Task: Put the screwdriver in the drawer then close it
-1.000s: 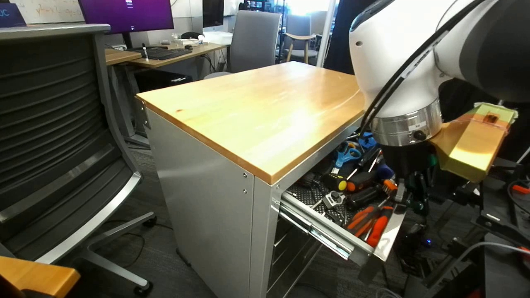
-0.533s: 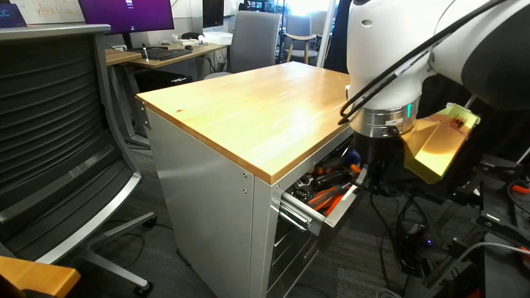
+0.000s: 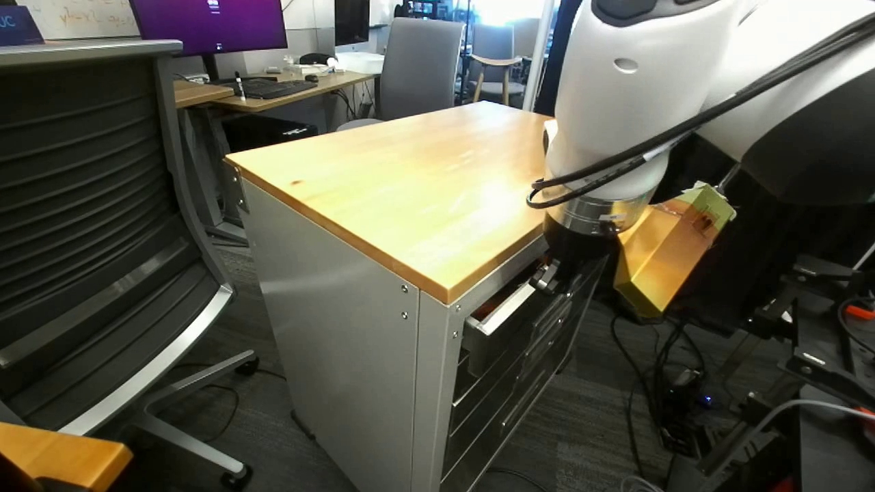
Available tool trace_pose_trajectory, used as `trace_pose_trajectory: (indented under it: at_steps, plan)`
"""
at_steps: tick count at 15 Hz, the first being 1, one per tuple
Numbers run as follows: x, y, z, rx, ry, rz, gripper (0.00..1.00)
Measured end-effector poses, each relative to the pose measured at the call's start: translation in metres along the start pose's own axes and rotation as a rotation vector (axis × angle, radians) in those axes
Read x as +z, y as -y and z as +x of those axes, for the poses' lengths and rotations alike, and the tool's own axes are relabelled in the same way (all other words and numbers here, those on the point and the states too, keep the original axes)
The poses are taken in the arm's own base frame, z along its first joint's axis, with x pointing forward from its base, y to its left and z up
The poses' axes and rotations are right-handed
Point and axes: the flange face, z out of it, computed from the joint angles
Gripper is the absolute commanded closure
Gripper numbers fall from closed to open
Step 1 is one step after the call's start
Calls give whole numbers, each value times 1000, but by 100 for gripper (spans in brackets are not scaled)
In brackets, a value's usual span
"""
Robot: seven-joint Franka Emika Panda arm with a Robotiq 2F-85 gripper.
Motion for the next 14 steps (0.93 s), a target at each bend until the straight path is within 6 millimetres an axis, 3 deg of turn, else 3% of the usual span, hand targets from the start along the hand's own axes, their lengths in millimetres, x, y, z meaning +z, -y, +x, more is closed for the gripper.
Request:
trace_pose_trajectory:
  at_steps: [4, 6, 7, 8, 9, 12, 14]
  plan:
    - [-5, 7, 6, 52, -144, -21, 93]
    - [-4, 10, 0, 77, -180, -28, 92]
    - [-4, 11, -3, 87, -197, -33, 86]
    - [-4, 12, -5, 95, -211, -35, 66]
    - [-3, 13, -7, 100, -222, -38, 65]
    - [-7, 10, -6, 99, -198, -27, 44]
    - [-24, -3, 4, 96, -139, 10, 28]
